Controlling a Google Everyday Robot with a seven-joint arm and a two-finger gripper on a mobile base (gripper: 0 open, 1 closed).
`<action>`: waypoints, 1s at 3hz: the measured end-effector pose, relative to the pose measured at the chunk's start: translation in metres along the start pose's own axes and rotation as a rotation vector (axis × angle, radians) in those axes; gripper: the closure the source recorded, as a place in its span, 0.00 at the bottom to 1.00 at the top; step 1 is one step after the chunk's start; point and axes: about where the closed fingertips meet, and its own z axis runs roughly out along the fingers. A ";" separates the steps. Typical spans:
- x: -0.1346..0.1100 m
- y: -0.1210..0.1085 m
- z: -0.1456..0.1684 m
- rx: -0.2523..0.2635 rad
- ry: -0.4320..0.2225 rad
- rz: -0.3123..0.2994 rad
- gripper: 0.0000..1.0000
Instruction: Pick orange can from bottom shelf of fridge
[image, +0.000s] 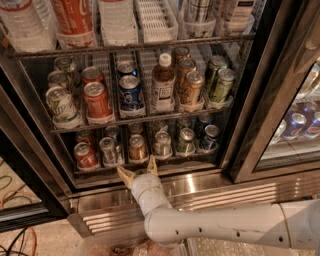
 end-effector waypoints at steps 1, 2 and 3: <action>-0.004 -0.013 0.008 0.048 -0.014 -0.022 0.24; -0.009 -0.028 0.016 0.086 -0.031 -0.031 0.24; -0.011 -0.037 0.027 0.097 -0.037 -0.032 0.25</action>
Offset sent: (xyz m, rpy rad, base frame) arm 0.0412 -0.0346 0.0099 -0.0411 -0.0656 -0.1262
